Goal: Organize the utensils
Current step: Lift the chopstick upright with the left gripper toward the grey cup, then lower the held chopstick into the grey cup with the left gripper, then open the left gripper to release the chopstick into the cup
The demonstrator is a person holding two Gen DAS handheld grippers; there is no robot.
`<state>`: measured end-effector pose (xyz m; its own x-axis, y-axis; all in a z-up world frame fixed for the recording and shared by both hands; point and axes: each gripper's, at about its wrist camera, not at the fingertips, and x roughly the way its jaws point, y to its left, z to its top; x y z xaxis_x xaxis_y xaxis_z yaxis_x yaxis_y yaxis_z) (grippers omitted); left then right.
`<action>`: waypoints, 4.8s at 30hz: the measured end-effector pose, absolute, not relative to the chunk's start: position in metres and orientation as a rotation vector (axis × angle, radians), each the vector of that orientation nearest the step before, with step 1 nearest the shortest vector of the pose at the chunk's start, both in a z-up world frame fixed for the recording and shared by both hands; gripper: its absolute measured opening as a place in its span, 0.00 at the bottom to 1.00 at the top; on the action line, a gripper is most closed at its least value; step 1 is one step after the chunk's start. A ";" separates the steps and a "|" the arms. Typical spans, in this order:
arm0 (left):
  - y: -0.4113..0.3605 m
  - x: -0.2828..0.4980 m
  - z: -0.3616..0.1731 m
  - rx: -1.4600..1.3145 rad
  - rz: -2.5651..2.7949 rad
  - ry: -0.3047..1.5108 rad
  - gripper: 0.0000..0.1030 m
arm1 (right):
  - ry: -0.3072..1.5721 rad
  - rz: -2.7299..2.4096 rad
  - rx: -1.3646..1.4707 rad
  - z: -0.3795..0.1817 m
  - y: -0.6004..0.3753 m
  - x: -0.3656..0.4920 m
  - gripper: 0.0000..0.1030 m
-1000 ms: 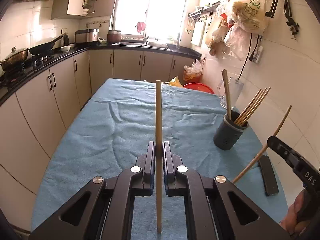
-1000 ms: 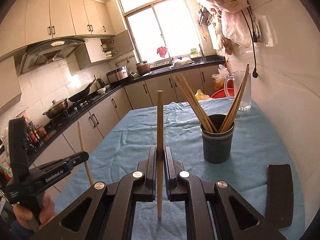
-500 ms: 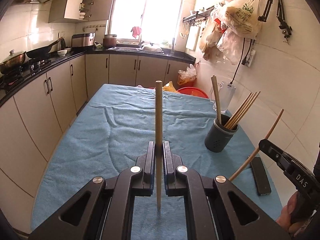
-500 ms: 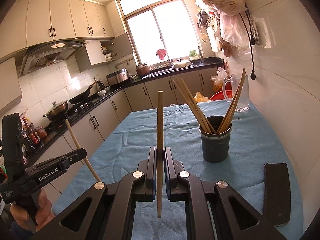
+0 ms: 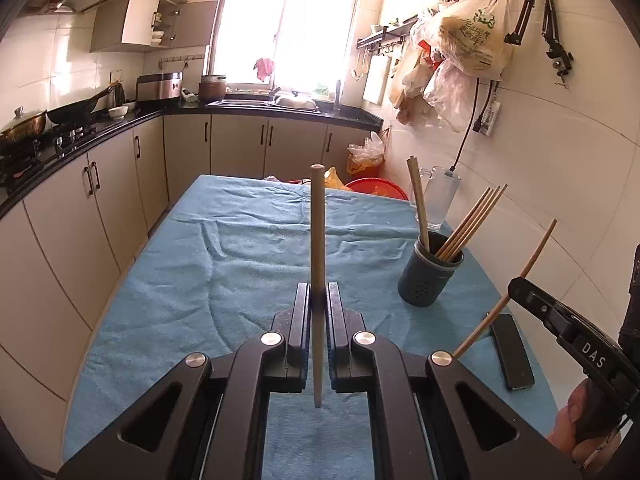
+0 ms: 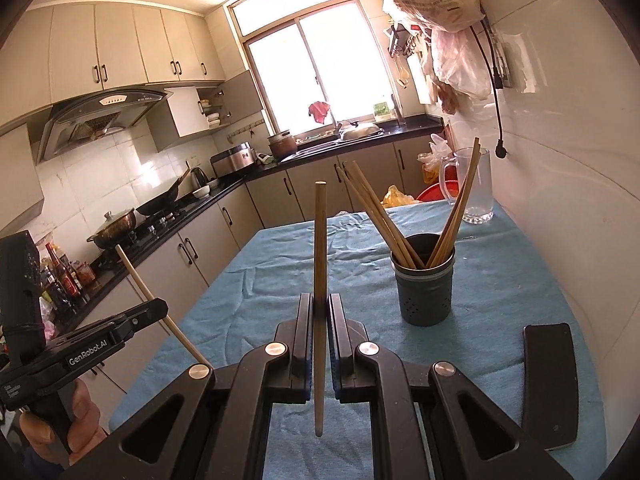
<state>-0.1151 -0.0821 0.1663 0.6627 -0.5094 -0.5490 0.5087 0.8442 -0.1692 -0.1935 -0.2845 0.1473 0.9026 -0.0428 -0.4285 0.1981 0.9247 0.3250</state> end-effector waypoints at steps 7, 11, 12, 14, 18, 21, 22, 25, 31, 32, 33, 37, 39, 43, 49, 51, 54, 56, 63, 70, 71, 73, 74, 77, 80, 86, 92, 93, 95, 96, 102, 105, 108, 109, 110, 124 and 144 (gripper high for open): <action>-0.088 -0.119 0.166 0.014 -0.581 0.620 0.06 | 0.427 -0.128 0.376 0.147 -0.286 -0.195 0.07; -0.089 -0.120 0.166 0.018 -0.581 0.620 0.06 | 0.425 -0.131 0.379 0.147 -0.289 -0.198 0.07; -0.089 -0.120 0.166 0.018 -0.581 0.619 0.06 | 0.425 -0.132 0.380 0.147 -0.290 -0.198 0.07; -0.089 -0.120 0.165 0.018 -0.580 0.622 0.06 | 0.424 -0.132 0.381 0.147 -0.290 -0.198 0.07; -0.093 -0.123 0.164 0.030 -0.583 0.624 0.06 | 0.429 -0.137 0.385 0.145 -0.294 -0.201 0.07; -0.095 -0.125 0.164 0.037 -0.588 0.623 0.06 | 0.430 -0.144 0.392 0.145 -0.296 -0.203 0.07; -0.095 -0.125 0.164 0.039 -0.589 0.623 0.06 | 0.428 -0.147 0.395 0.146 -0.297 -0.204 0.07; -0.099 -0.125 0.166 0.044 -0.593 0.624 0.06 | 0.425 -0.153 0.401 0.147 -0.299 -0.206 0.07; -0.105 -0.127 0.165 0.059 -0.600 0.624 0.06 | 0.417 -0.165 0.408 0.150 -0.301 -0.210 0.07; -0.106 -0.127 0.165 0.060 -0.602 0.623 0.06 | 0.417 -0.167 0.409 0.149 -0.302 -0.210 0.07; -0.107 -0.127 0.165 0.062 -0.603 0.623 0.06 | 0.417 -0.169 0.412 0.149 -0.302 -0.211 0.07; -0.111 -0.126 0.166 0.072 -0.603 0.626 0.06 | 0.414 -0.172 0.419 0.148 -0.305 -0.213 0.07; -0.114 -0.127 0.165 0.079 -0.605 0.628 0.06 | 0.413 -0.174 0.426 0.148 -0.307 -0.214 0.07; -0.120 -0.128 0.166 0.092 -0.608 0.629 0.06 | 0.407 -0.179 0.434 0.148 -0.311 -0.216 0.07; -0.131 -0.128 0.168 0.112 -0.620 0.625 0.06 | 0.387 -0.193 0.450 0.151 -0.323 -0.223 0.07; -0.136 -0.129 0.170 0.120 -0.623 0.621 0.06 | 0.378 -0.202 0.456 0.152 -0.327 -0.226 0.07; -0.141 -0.129 0.172 0.133 -0.629 0.615 0.06 | 0.372 -0.209 0.467 0.152 -0.333 -0.229 0.07; -0.145 -0.130 0.174 0.138 -0.633 0.610 0.06 | 0.366 -0.214 0.476 0.153 -0.337 -0.231 0.07; -0.156 -0.131 0.179 0.158 -0.643 0.599 0.06 | 0.348 -0.222 0.483 0.158 -0.347 -0.237 0.07; -0.167 -0.131 0.182 0.170 -0.651 0.595 0.06 | 0.339 -0.230 0.479 0.162 -0.354 -0.239 0.07; -0.169 -0.131 0.182 0.172 -0.652 0.594 0.06 | 0.339 -0.231 0.477 0.163 -0.355 -0.239 0.07; -0.171 -0.132 0.183 0.173 -0.655 0.591 0.06 | 0.336 -0.235 0.477 0.164 -0.356 -0.240 0.07; -0.173 -0.132 0.184 0.174 -0.657 0.590 0.06 | 0.334 -0.238 0.478 0.165 -0.357 -0.241 0.07; -0.176 -0.131 0.185 0.173 -0.661 0.589 0.06 | 0.333 -0.242 0.479 0.166 -0.360 -0.242 0.07; -0.180 -0.128 0.189 0.170 -0.666 0.590 0.06 | 0.334 -0.247 0.476 0.169 -0.364 -0.240 0.07; -0.190 -0.123 0.208 0.155 -0.693 0.571 0.06 | 0.317 -0.269 0.485 0.182 -0.377 -0.237 0.07; -0.207 -0.112 0.235 0.130 -0.722 0.539 0.06 | 0.274 -0.302 0.483 0.205 -0.396 -0.228 0.07; -0.210 -0.109 0.239 0.127 -0.724 0.533 0.06 | 0.267 -0.311 0.481 0.208 -0.399 -0.225 0.07; -0.218 -0.101 0.248 0.110 -0.734 0.525 0.06 | 0.249 -0.322 0.480 0.217 -0.404 -0.220 0.07; -0.220 -0.098 0.251 0.103 -0.735 0.523 0.06 | 0.240 -0.327 0.480 0.220 -0.407 -0.218 0.07; -0.242 -0.077 0.270 0.051 -0.755 0.484 0.06 | 0.202 -0.354 0.476 0.235 -0.419 -0.199 0.07; -0.254 -0.063 0.271 0.013 -0.762 0.486 0.06 | 0.197 -0.367 0.483 0.234 -0.424 -0.187 0.07; -0.263 -0.051 0.264 -0.013 -0.759 0.494 0.06 | 0.199 -0.380 0.486 0.230 -0.429 -0.174 0.07; -0.267 -0.046 0.260 -0.020 -0.758 0.501 0.06 | 0.204 -0.384 0.489 0.227 -0.431 -0.169 0.07; -0.270 -0.041 0.256 -0.023 -0.759 0.512 0.06 | 0.210 -0.385 0.490 0.225 -0.432 -0.165 0.07; -0.272 -0.020 0.200 -0.027 -0.771 0.601 0.06 | 0.353 -0.380 0.486 0.178 -0.438 -0.126 0.08; -0.205 -0.055 0.210 -0.050 -0.666 0.499 0.72 | 0.294 -0.446 0.456 0.194 -0.420 -0.184 0.58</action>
<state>-0.0554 -0.2046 0.2096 0.6733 -0.6030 -0.4278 0.5796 0.7897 -0.2011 -0.1844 -0.4199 0.1938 0.8630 -0.3462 -0.3680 0.4747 0.8048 0.3563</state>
